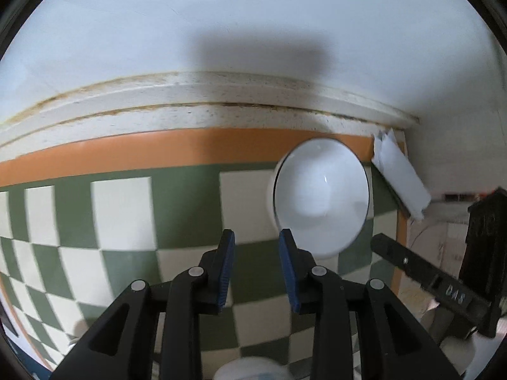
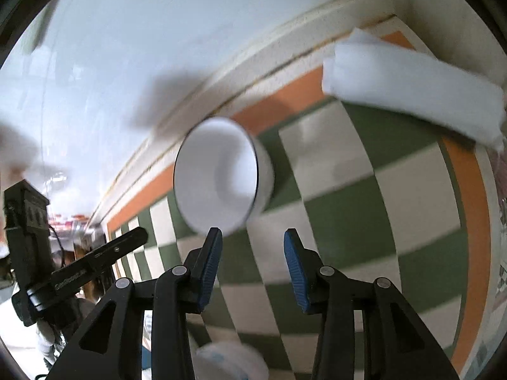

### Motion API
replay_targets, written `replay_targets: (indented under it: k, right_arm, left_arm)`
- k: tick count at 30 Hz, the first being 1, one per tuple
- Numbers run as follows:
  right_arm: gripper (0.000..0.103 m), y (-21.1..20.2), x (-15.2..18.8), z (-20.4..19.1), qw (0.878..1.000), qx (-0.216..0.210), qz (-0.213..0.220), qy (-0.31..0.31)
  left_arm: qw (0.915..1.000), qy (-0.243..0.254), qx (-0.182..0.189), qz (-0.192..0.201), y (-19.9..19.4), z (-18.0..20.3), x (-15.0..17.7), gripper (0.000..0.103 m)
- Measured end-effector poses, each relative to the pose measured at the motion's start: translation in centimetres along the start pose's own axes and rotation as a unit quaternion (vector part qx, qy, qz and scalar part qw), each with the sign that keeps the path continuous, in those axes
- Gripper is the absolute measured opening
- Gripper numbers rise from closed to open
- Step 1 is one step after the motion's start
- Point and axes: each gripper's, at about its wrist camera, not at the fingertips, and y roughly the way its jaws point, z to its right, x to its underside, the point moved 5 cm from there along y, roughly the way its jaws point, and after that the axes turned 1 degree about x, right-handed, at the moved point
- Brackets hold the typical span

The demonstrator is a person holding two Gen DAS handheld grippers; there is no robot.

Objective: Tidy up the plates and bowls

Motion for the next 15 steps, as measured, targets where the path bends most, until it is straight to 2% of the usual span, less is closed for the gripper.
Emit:
replay_targets:
  k: [5, 8, 10, 11, 15]
  right_arm:
    - [0.044, 2.2, -2.2, -0.3, 1.000, 0.014, -0.005, -0.004]
    - [0.043, 3.7, -3.0, -0.2, 1.000, 0.025, -0.013, -0.006]
    - [0.027, 4.6, -3.2, -0.1, 0.999, 0.037, -0.016, -0.010]
    - [0.015, 4.9, -3.3, -0.1, 0.999, 0.041, -0.015, -0.011]
    - [0.015, 5.1, -3.2, -0.4, 0.999, 0.050, -0.006, -0.015]
  left_arm:
    - [0.9993, -0.002, -0.002, -0.036, 3.5, 0.6, -1.7, 0.027]
    - [0.9991, 0.012, -0.009, -0.039, 5.1, 1.4, -2.2, 0.026]
    - [0.9988, 0.030, -0.014, -0.036, 5.5, 2.1, -2.4, 0.016]
    - [0.9984, 0.038, -0.022, -0.035, 5.7, 2.4, -2.4, 0.016]
    - [0.9976, 0.053, -0.038, -0.024, 5.7, 2.9, -2.6, 0.016]
